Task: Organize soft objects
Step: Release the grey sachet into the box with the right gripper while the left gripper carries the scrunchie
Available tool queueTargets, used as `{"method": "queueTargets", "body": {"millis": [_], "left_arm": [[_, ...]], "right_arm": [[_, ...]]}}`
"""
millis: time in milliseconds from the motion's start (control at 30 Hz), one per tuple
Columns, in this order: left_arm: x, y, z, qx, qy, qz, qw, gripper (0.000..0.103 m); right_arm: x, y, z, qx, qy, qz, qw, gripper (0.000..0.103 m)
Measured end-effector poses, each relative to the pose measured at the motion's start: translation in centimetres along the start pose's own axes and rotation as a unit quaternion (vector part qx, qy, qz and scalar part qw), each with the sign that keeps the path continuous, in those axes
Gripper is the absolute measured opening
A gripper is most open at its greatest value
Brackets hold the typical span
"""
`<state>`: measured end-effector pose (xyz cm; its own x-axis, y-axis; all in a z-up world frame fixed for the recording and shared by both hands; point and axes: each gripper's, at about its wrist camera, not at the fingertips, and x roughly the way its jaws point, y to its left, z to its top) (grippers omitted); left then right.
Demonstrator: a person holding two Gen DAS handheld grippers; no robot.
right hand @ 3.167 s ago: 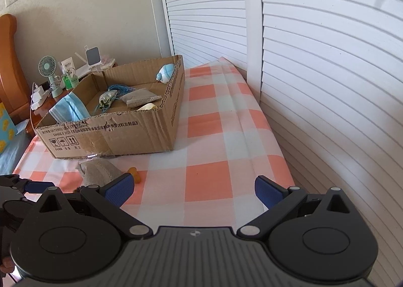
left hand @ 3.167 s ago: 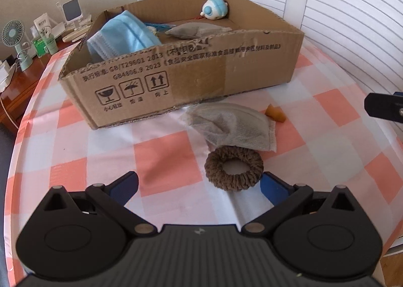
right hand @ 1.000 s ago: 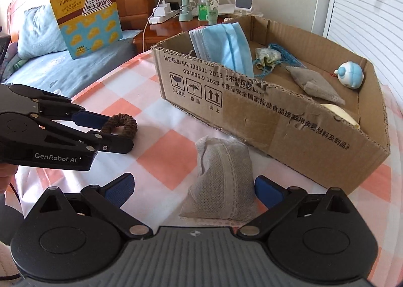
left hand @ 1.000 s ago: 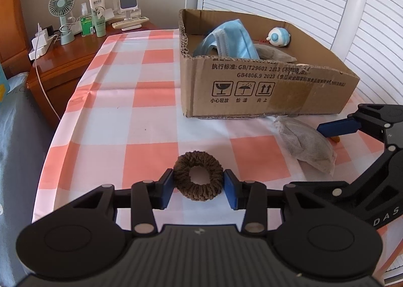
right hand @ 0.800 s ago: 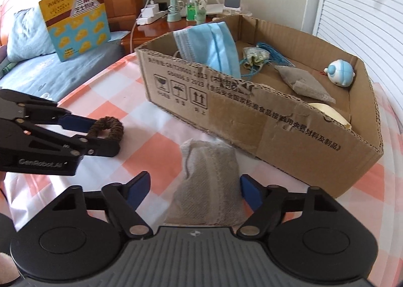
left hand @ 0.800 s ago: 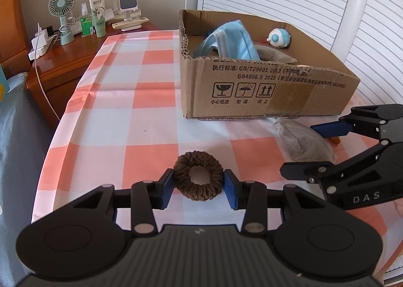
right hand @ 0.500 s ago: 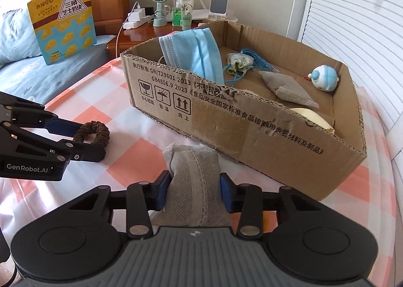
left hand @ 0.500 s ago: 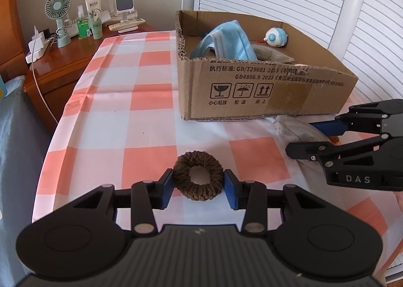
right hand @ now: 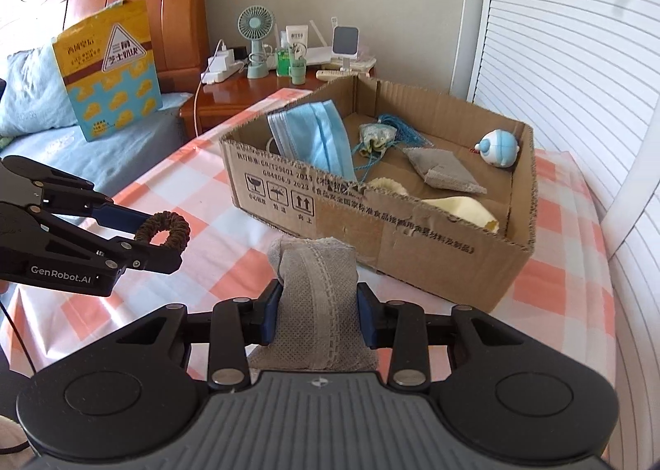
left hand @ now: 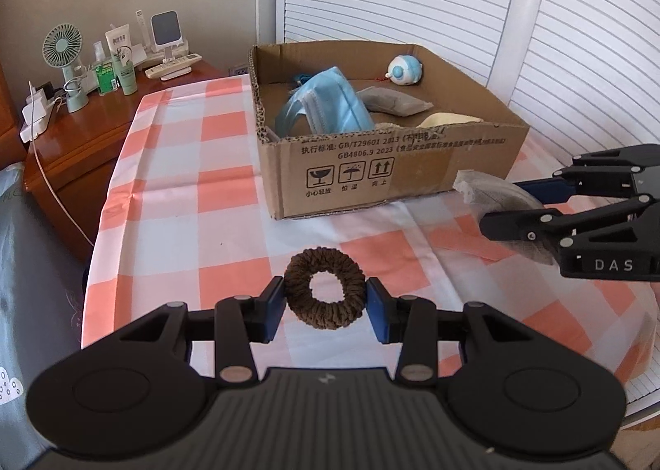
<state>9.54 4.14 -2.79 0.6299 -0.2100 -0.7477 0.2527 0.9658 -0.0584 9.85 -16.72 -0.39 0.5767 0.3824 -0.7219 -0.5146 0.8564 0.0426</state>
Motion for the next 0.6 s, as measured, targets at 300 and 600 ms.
{"method": "queueTargets", "body": {"millis": [300,600], "left_arm": [[-2.3,-0.2,2.4,0.023,-0.024,-0.018,0.9993,0.041],[-2.5,0.1,5.0,0.036,-0.041,-0.016,0.9984,0.041]], "right_arm": [[-3.6,-1.4,3.2,0.003,-0.048,-0.023,0.999,0.042],[-1.8,-4.2,8.1,-0.007,-0.076,-0.066,0.995,0.042]]}}
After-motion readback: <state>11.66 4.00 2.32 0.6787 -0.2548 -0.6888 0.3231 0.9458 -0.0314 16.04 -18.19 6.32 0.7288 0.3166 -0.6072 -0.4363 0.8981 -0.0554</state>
